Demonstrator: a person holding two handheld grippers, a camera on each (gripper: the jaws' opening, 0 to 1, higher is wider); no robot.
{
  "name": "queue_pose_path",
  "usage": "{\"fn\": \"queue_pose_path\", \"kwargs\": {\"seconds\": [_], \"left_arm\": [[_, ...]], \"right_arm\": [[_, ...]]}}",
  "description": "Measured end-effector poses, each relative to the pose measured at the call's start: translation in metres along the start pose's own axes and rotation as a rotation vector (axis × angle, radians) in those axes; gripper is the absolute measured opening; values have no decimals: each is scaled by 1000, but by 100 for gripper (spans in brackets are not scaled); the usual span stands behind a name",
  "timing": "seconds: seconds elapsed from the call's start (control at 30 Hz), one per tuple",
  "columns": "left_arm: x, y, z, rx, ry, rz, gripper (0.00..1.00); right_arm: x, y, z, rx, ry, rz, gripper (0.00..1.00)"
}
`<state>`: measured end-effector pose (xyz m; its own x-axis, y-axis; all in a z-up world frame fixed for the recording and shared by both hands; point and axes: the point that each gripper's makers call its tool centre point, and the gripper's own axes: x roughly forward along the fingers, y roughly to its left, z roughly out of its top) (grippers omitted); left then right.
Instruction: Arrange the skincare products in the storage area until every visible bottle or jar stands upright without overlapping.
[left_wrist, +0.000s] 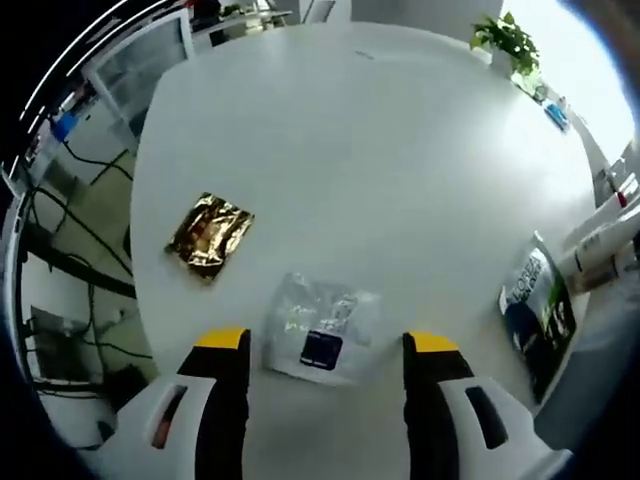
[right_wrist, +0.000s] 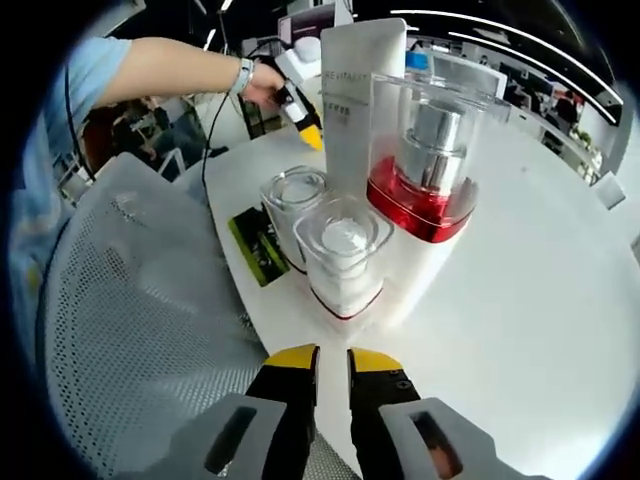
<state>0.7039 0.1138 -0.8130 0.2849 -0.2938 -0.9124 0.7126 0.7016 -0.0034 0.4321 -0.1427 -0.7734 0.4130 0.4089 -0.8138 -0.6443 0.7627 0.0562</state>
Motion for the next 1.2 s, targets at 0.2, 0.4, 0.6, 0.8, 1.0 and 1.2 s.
{"fn": "queue_pose_path", "kwargs": {"seconds": [0.2, 0.4, 0.6, 0.8, 1.0, 1.2], "left_arm": [[-2, -12, 2, 54, -30, -26, 59], [-4, -20, 4, 95, -52, -49, 46], [-4, -17, 3, 74, -62, -35, 41], [-4, -13, 1, 17, -51, -19, 41], [-19, -12, 3, 16, -95, -12, 40], [-40, -19, -5, 94, -123, 3, 40]], "right_arm": [[1, 3, 1, -10, 2, 12, 5], [1, 3, 0, -6, 2, 17, 4], [1, 7, -3, -29, 16, 25, 3], [1, 16, 0, -56, 7, 57, 3], [1, 22, 4, -84, -8, 80, 2], [-2, 31, 12, -116, -50, 114, 2]]}}
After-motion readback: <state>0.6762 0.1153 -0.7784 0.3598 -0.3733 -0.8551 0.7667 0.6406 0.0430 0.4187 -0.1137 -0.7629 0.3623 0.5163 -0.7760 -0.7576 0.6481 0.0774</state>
